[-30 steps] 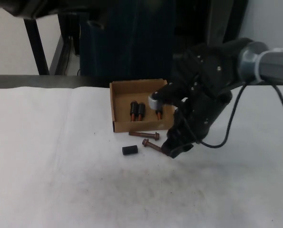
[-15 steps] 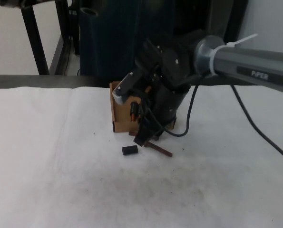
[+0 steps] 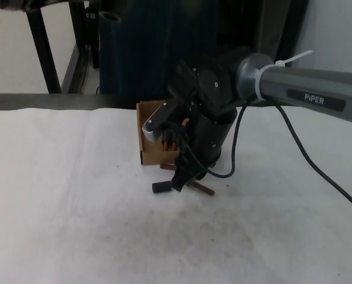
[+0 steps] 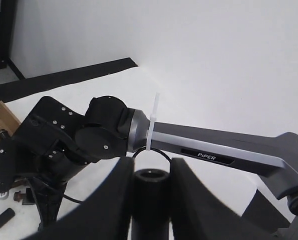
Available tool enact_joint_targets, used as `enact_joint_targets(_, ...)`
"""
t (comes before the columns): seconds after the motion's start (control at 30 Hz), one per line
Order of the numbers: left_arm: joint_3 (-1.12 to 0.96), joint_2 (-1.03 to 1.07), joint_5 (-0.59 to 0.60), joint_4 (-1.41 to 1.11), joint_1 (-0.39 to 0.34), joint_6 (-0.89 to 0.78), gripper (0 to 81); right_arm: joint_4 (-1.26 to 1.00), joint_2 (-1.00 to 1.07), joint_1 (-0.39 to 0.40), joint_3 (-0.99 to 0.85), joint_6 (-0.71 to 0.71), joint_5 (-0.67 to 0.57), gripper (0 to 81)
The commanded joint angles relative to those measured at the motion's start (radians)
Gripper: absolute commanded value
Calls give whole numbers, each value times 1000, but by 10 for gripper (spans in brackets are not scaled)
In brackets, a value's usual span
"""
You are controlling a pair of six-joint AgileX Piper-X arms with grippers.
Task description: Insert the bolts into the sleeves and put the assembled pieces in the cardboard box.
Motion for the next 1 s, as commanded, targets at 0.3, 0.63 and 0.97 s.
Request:
enact_joint_targets(0.3,-6,-9,-14,-6,2,7,9,-17,51,-6,9,-3,-50,350)
enact_joint_targets(0.63,-6,-9,-14,-6,2,7,9,-19,57,-51,9,-10,-46,165)
enact_joint_targets(0.97,-6,-9,-7,-6,2,7,9,11,49,-73,6,71,6,3)
